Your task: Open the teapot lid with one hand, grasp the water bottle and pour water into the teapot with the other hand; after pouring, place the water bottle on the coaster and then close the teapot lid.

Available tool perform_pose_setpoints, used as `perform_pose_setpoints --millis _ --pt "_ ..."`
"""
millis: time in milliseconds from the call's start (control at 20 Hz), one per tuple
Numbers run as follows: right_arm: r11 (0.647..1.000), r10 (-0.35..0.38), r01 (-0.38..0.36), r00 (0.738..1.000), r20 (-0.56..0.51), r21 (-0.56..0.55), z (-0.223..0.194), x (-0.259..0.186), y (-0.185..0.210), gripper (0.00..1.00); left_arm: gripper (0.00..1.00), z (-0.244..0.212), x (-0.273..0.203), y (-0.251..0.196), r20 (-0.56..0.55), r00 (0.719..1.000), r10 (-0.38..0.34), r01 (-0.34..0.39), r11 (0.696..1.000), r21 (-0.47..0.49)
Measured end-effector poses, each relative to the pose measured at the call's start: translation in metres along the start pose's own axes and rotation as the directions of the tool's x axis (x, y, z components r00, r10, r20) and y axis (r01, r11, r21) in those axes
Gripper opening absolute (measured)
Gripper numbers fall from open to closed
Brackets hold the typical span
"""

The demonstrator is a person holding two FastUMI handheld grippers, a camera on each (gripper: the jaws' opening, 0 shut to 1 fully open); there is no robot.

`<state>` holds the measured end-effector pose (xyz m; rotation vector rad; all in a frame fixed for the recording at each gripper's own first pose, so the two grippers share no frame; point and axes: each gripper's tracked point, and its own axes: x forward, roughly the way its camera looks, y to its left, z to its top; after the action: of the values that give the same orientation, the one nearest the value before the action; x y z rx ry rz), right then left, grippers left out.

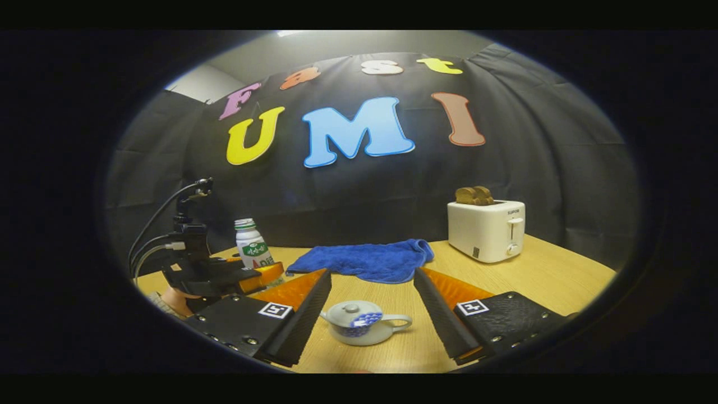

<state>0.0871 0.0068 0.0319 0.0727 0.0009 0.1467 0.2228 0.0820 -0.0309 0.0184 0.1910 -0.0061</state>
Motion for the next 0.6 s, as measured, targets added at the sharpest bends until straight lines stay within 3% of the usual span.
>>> perform_pose_setpoints --millis 100,300,450,600 --pt "1.0 0.005 -0.005 1.0 -0.004 -0.006 -0.002 0.001 0.002 0.91 1.0 0.002 -0.004 0.001 -0.004 1.0 0.001 -0.001 1.0 -0.007" --pt "1.0 0.018 -0.018 1.0 0.007 -0.014 0.001 -0.001 0.007 0.92 0.99 -0.002 -0.024 0.004 -0.009 1.0 0.011 -0.011 1.0 -0.001" --pt "1.0 0.017 -0.016 0.999 0.031 -0.022 0.007 -0.005 0.01 0.91 0.95 -0.006 -0.057 0.012 -0.006 0.999 0.042 -0.042 0.999 0.019" --pt "1.0 0.016 -0.016 1.0 0.021 -0.006 -0.009 -0.019 0.018 0.91 1.0 -0.009 -0.1 0.013 0.014 0.998 0.054 -0.054 0.999 -0.003"
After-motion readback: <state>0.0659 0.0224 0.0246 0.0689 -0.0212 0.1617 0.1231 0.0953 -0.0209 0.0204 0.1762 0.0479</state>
